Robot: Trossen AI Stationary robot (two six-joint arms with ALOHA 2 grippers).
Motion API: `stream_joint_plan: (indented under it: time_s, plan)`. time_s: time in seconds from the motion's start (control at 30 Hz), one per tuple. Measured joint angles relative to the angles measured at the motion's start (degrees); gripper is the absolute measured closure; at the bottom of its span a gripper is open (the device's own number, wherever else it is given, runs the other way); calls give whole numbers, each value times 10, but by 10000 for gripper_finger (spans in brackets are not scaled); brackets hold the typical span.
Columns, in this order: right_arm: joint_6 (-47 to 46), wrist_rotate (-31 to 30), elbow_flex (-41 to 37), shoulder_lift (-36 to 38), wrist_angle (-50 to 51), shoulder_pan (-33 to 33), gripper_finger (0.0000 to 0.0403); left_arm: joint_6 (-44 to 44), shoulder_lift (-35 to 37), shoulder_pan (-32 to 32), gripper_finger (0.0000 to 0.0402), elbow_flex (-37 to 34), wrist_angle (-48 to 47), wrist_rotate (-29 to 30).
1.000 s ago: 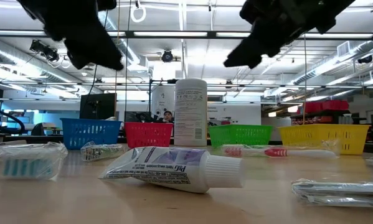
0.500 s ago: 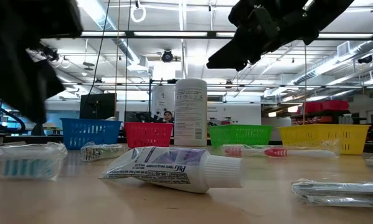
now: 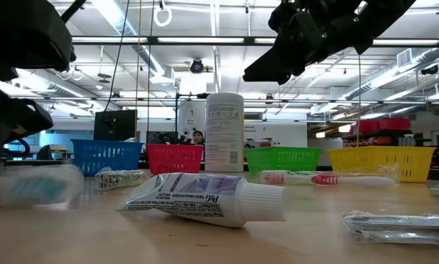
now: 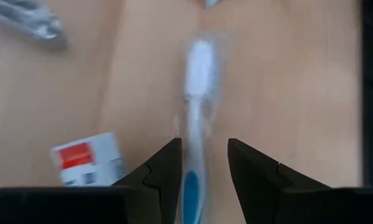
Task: Pick & Place Travel size toiletries
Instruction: Put the blue toothbrush into the blue bin
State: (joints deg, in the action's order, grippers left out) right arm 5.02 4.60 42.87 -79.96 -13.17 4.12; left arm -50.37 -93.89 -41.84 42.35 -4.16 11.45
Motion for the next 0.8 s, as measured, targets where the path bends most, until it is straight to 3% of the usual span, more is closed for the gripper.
stream_joint_plan:
  time_s: [0.3,0.63,0.8]
  plan:
    - [-12,0,0,0,0,0,260,53,0,0,283,0,0,20]
    - [-17,0,0,0,1,0,260,62,0,8,385,0,-11,29]
    - [-18,0,0,0,1,0,260,52,0,8,394,0,-10,38]
